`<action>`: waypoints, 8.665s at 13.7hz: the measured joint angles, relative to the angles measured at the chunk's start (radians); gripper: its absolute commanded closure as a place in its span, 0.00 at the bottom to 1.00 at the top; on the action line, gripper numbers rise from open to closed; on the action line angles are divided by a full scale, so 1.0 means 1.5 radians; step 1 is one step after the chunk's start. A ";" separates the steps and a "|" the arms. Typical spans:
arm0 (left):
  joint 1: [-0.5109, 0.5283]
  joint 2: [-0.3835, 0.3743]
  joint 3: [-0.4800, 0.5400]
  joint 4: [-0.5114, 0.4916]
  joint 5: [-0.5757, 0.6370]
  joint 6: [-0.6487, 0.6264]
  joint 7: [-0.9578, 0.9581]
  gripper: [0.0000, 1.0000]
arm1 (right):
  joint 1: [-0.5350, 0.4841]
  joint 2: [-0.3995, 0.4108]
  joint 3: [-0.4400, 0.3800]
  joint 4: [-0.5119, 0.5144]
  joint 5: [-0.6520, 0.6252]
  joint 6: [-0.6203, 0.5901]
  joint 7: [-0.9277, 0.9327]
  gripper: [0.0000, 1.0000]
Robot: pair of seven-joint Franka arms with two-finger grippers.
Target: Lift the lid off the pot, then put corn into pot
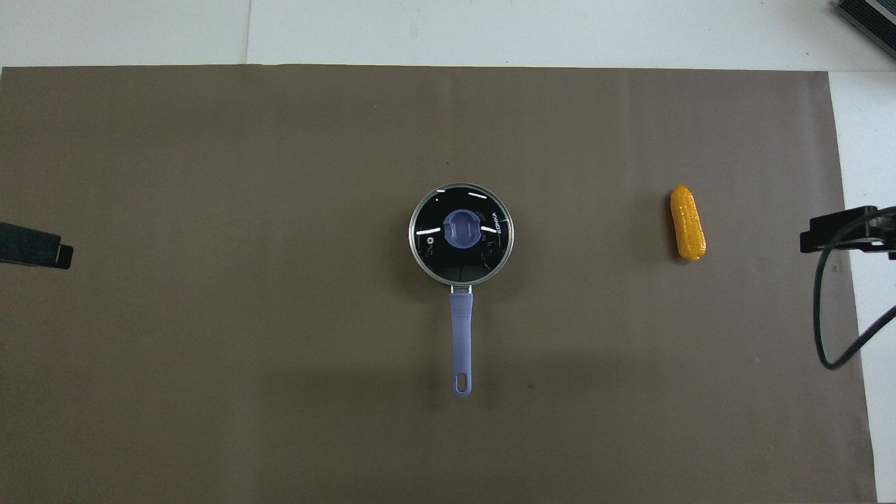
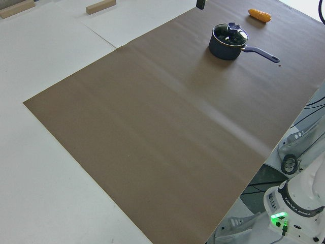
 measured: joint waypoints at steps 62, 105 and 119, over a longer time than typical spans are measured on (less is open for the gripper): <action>-0.397 0.374 -0.023 -0.017 0.042 0.506 -0.451 0.00 | -0.005 0.329 -0.003 -0.214 -0.001 0.613 0.000 0.00; -0.109 0.204 -0.003 -0.288 0.028 0.621 -0.069 1.00 | 0.202 0.119 0.011 -0.176 0.001 0.351 0.551 1.00; 0.106 0.231 -0.004 -0.314 -0.084 0.626 0.331 1.00 | 0.353 0.326 0.011 -0.102 0.063 0.616 0.822 1.00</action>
